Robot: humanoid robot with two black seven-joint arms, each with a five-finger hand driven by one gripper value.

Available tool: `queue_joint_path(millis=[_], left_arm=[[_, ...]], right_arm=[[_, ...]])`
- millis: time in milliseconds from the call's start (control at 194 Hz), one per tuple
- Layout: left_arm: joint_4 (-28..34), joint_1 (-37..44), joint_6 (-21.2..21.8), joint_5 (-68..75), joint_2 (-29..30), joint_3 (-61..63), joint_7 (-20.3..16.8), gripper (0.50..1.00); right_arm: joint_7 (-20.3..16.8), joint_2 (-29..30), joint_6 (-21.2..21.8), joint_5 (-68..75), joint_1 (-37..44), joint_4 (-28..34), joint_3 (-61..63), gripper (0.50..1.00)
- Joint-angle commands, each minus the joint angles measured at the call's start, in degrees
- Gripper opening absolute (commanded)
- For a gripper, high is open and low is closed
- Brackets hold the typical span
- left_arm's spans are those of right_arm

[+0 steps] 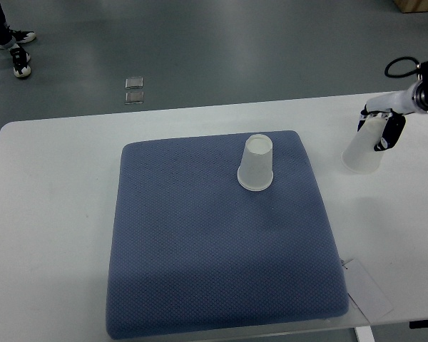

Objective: Stack paper cups
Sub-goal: 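Close the right hand fingers on the white cup, then lift the held cup up and carry it toward the cup on the pad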

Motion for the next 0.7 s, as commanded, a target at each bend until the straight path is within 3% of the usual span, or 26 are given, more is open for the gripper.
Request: queue_joint_path(millis=[0,26,31,41,139,346,697], left_arm=[[0.0,0.0,-0.1,0.1,0.0,0.1,0.0,1.0],[0.0,0.0,-0.1,0.1,0.0,0.1,0.0,1.0],[0.0,0.0,0.0,0.1,0.0,0.1,0.0,1.0],[0.0,0.0,-0.1,0.1,0.0,0.1,0.0,1.0],[0.0,0.0,-0.1,0.1,0.0,0.1,0.0,1.0],[0.0,0.0,-0.1,0.1,0.0,0.1,0.0,1.0],[0.0,0.0,-0.1,0.1,0.0,0.2,0.0,1.0]], right_arm=[[0.0,-2.6,7.5,-0.2,7.6,1.5,0.0,0.633],[0.0,-2.6,7.5,-0.2,7.6,1.5,0.0,0.633],[0.0,-3.6,12.7,-0.9,12.2,1.6,0.0,0.633],[0.0,-3.9,13.8,-1.2,13.2,1.6,0.0,0.633],[0.0,-5.2,20.5,-3.4,21.0,1.6,0.0,0.635],[0.0,-5.8,20.5,-3.8,30.6,1.9,0.0,0.637],[0.0,-4.8,20.5,-3.8,33.1,3.3,0.1,0.637]])
